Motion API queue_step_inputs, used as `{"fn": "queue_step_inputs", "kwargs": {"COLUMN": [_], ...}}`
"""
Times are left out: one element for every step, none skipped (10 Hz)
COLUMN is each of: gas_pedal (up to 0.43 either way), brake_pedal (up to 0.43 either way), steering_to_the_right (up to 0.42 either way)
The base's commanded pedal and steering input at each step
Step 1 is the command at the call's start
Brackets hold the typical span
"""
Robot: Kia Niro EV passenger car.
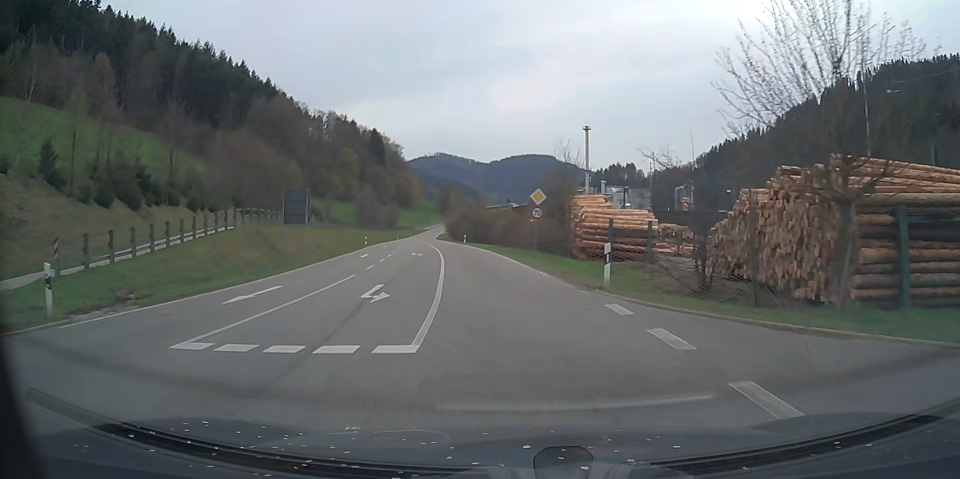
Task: Follow the waypoints while adhering to traffic rules and regulations
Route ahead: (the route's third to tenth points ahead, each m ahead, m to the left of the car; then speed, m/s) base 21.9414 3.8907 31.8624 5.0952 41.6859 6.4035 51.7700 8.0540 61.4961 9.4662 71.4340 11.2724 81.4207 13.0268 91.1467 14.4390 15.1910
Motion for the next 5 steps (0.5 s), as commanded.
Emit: {"fn": "queue_step_inputs", "kwargs": {"gas_pedal": [0.150,0.150,0.150,0.150,0.150], "brake_pedal": [0.000,0.000,0.000,0.000,0.000], "steering_to_the_right": [-0.028,-0.028,-0.028,-0.027,-0.027]}}
